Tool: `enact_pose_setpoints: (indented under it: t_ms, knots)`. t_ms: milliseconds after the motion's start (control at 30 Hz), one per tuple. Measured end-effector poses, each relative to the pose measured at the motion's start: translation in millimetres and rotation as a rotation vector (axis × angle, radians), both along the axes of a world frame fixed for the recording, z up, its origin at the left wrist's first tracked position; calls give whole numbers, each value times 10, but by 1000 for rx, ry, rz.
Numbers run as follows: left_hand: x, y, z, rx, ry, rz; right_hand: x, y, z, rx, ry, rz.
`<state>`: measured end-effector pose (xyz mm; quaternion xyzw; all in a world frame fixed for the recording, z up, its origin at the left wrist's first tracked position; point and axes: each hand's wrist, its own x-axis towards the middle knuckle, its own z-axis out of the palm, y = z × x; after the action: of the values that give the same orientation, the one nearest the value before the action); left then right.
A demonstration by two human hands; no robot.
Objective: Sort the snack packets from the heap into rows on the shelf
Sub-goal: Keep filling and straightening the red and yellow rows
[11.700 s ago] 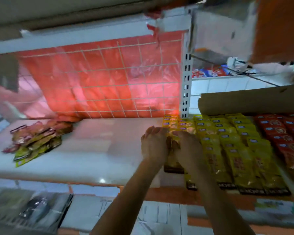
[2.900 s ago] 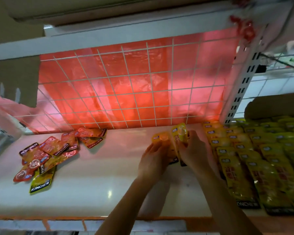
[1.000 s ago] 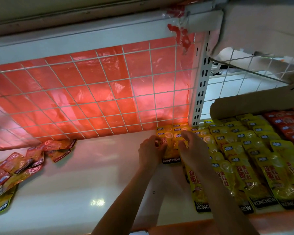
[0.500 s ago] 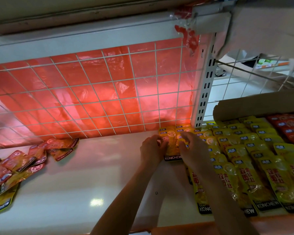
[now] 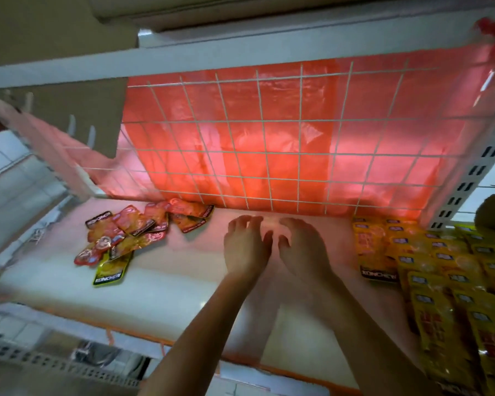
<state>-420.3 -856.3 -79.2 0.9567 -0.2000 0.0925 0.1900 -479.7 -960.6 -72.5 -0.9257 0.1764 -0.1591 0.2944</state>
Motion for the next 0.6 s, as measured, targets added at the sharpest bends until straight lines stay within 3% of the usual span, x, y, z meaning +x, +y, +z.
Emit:
enact_pose_setpoints:
  t_ms: [267,467,600]
  knots:
    - [562,923,-22,137,7,158,848,772,-13,8,67,210]
    - [778,1225,-165,298,15,83,1334,1181,41,2,57,416]
    - [801,1279,-213,373,15,29,1378,1220,-58,-95,150,413]
